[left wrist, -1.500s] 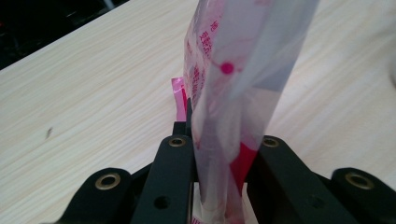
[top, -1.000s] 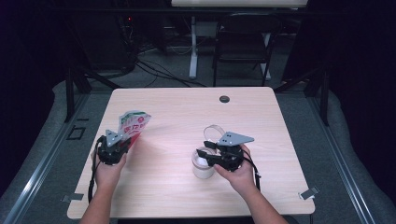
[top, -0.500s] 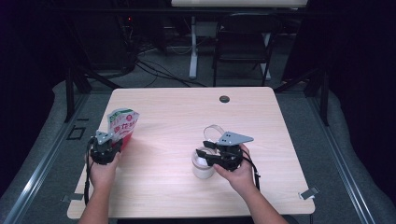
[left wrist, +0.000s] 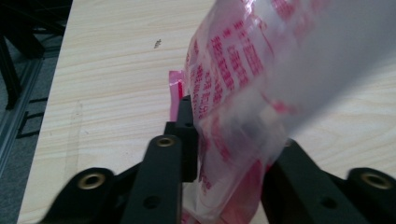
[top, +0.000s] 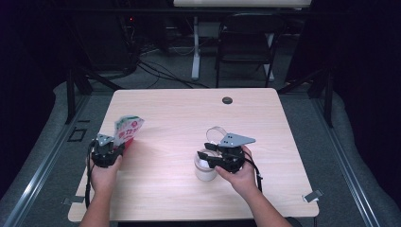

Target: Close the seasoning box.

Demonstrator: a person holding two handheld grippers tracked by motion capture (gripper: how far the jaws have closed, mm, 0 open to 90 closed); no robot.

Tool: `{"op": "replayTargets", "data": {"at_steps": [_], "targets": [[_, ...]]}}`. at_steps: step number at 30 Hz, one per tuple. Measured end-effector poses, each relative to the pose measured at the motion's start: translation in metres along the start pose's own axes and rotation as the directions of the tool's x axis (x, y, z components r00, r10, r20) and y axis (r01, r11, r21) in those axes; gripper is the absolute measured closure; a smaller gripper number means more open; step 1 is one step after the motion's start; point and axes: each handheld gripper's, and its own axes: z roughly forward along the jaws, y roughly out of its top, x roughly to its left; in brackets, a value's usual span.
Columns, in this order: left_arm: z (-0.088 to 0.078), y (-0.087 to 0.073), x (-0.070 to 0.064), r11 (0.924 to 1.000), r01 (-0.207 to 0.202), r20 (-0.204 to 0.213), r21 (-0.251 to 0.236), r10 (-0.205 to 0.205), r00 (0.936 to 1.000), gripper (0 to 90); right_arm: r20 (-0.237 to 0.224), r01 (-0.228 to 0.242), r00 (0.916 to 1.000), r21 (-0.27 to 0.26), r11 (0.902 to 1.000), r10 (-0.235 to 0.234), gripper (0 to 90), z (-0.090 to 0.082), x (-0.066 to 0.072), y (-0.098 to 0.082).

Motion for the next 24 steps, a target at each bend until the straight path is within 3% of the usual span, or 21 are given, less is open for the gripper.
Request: {"op": "replayTargets", "data": {"at_steps": [10,16,24], "targets": [[-0.011,0.0,-0.014,0.9959,-0.07,-0.001,-0.058,0.07,0.9975,46.2,-0.011,0.006,0.9999,0.003,1.0,-0.006,55.3,0.004,0.001,0.002],[-0.016,0.0,-0.019,0.9903,-0.108,0.012,-0.088,0.109,0.9939,42.4,-0.011,0.01,0.9999,0.001,0.9999,-0.01,54.8,0.007,0.002,0.003],[-0.022,0.001,-0.032,0.9843,-0.118,0.079,-0.131,0.129,0.9885,39.2,0.01,0.03,0.9995,0.013,0.9995,-0.03,54.6,0.007,0.005,0.005]]}}
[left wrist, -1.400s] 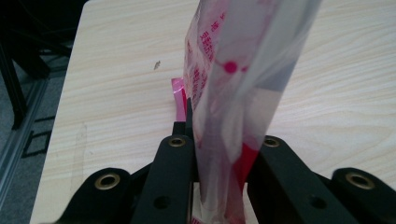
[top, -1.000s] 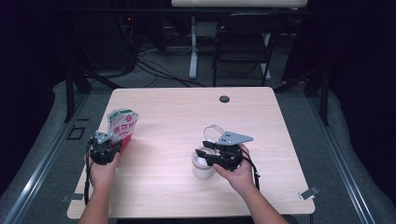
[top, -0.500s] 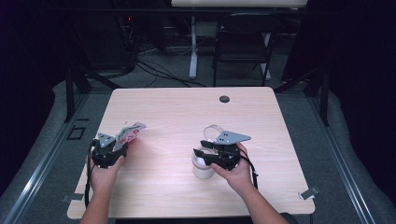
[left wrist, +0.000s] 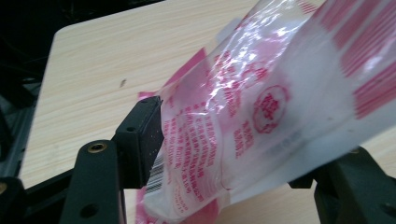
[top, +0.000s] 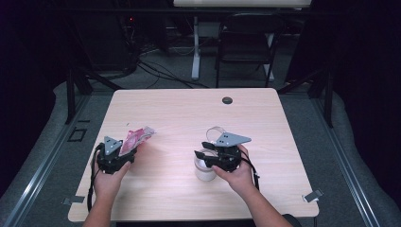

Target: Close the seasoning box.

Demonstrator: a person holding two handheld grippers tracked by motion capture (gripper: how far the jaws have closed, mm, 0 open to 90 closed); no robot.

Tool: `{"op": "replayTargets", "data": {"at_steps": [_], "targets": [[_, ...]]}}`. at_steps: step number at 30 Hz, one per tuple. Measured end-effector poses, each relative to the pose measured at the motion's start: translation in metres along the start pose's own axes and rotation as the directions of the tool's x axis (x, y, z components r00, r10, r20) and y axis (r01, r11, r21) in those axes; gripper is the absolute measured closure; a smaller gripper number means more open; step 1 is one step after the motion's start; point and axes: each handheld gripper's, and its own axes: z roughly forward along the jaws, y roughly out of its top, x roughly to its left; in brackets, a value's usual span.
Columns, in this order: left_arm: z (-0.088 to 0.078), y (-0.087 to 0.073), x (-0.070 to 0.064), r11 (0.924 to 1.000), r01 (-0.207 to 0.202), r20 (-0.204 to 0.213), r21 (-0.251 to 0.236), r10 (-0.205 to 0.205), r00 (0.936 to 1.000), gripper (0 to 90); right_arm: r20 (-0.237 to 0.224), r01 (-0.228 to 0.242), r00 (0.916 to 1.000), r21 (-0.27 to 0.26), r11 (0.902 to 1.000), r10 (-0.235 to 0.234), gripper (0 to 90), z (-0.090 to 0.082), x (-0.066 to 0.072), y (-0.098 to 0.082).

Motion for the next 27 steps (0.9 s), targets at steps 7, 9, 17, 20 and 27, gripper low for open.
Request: {"op": "replayTargets", "data": {"at_steps": [7,9,17,20,27], "targets": [[0.002,0.003,-0.017,0.9995,-0.03,0.07,0.01,0.029,0.9971,38.8,-0.01,0.0,1.0,0.002,1.0,0.0,54.2,0.0,0.0,0.0],[0.004,0.004,-0.025,0.998,-0.061,0.088,0.02,0.059,0.9944,38.8,-0.009,0.0,1.0,0.001,1.0,0.0,54.1,0.0,0.0,0.0],[0.01,0.007,-0.049,0.9893,-0.14,0.142,0.04,0.133,0.9809,39.2,0.009,0.021,0.9997,0.001,0.9998,-0.021,53.6,-0.001,0.003,0.0],[0.011,0.008,-0.054,0.9873,-0.153,0.159,0.044,0.144,0.9767,39.3,-0.004,0.015,0.9999,0.006,0.9999,-0.015,54.6,-0.002,0.004,0.0],[0.012,0.012,-0.067,0.982,-0.186,0.184,0.032,0.177,0.9669,39.6,0.007,0.006,1.0,-0.005,1.0,-0.006,55.0,-0.006,0.004,0.0]]}}
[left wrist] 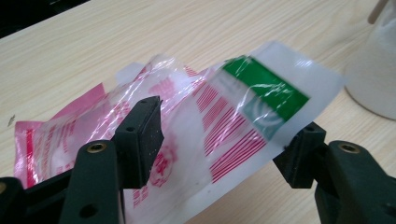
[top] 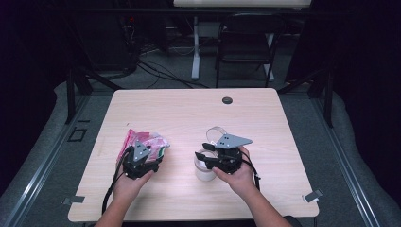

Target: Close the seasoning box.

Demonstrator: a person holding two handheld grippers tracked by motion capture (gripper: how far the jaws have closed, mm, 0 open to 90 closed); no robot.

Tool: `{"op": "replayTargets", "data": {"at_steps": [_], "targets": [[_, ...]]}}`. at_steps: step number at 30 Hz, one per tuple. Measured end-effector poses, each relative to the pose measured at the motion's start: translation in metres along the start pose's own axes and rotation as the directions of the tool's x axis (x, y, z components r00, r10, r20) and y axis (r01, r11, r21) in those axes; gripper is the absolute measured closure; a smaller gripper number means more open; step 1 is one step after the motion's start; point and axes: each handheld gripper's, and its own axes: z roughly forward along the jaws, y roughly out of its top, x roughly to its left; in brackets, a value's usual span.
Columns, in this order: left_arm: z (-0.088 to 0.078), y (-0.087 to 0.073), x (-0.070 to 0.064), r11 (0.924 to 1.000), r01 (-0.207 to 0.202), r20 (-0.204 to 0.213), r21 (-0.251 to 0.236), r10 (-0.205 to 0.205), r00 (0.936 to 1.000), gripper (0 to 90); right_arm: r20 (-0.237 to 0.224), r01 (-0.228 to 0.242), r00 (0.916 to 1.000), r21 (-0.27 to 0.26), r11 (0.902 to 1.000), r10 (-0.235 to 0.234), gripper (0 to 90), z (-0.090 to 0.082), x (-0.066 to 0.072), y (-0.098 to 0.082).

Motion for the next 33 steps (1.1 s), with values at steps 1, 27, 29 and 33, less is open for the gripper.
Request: {"op": "replayTargets", "data": {"at_steps": [1,27,29,33], "targets": [[0.0,0.001,-0.002,1.0,0.0,0.007,-0.004,0.0,1.0,39.6,0.004,0.0,1.0,-0.002,1.0,0.0,54.9,-0.001,0.0,0.0],[-0.005,0.028,-0.024,0.9958,-0.059,0.098,-0.07,0.066,0.9931,46.0,0.015,-0.025,0.9996,-0.021,0.9995,0.025,56.7,-0.027,-0.002,0.001],[-0.006,0.029,-0.026,0.9955,-0.063,0.093,-0.071,0.069,0.9932,46.0,0.021,-0.033,0.9992,-0.027,0.9991,0.034,56.7,-0.029,-0.002,0.001],[-0.004,0.03,-0.028,0.9951,-0.065,0.098,-0.074,0.072,0.9926,44.8,0.029,-0.042,0.9987,-0.031,0.9986,0.043,56.8,-0.032,-0.003,0.002]]}}
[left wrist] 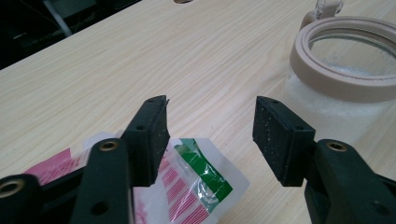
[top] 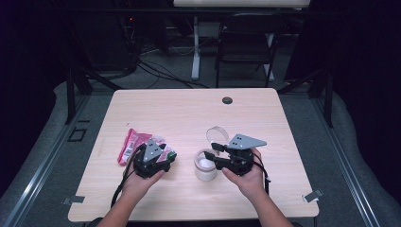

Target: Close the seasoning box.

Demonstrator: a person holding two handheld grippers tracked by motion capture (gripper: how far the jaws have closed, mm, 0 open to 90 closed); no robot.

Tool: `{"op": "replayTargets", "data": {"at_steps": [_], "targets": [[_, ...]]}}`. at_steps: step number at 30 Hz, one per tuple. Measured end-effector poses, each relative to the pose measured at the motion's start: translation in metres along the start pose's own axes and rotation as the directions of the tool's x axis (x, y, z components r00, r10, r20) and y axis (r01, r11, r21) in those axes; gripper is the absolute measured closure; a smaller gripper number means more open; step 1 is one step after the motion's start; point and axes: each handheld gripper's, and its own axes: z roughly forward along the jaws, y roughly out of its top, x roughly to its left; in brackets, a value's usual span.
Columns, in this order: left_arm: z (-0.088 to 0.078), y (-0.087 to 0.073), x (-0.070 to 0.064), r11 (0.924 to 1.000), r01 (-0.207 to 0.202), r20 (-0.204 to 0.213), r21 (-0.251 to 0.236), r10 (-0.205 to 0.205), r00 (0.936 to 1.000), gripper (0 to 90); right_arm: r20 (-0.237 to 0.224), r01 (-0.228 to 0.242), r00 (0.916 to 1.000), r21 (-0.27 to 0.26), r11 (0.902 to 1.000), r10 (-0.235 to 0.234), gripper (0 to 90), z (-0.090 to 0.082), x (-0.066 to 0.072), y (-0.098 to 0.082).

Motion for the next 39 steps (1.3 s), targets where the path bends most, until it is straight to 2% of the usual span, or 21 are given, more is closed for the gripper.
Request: {"op": "replayTargets", "data": {"at_steps": [9,18,24,27,31,39], "targets": [[0.001,0.0,-0.002,1.0,0.002,0.006,-0.005,-0.002,1.0,46.9,0.014,-0.006,0.9999,0.004,1.0,0.006,56.8,-0.003,-0.003,0.0],[0.001,0.001,-0.001,0.9989,0.047,0.024,0.002,-0.048,0.9986,50.8,0.021,-0.038,0.999,-0.015,0.9992,0.038,50.5,-0.009,-0.009,0.003],[0.001,0.002,-0.002,0.9992,0.04,0.022,0.007,-0.04,0.9989,53.9,0.043,-0.055,0.9975,-0.038,0.9978,0.056,49.7,-0.019,-0.016,0.006],[0.0,0.002,-0.003,0.9993,0.038,0.025,0.003,-0.038,0.9989,54.9,0.051,-0.056,0.997,-0.047,0.9973,0.058,52.1,-0.025,-0.019,0.009],[-0.001,0.002,-0.004,0.999,0.045,0.031,0.002,-0.045,0.9985,56.5,0.09,-0.052,0.9944,-0.047,0.9976,0.056,55.5,-0.032,-0.022,0.011],[-0.001,0.002,-0.002,0.9987,0.051,0.031,0.006,-0.051,0.9982,59.2,0.138,-0.079,0.9864,-0.071,0.9943,0.088,60.0,-0.044,-0.037,0.011]]}}
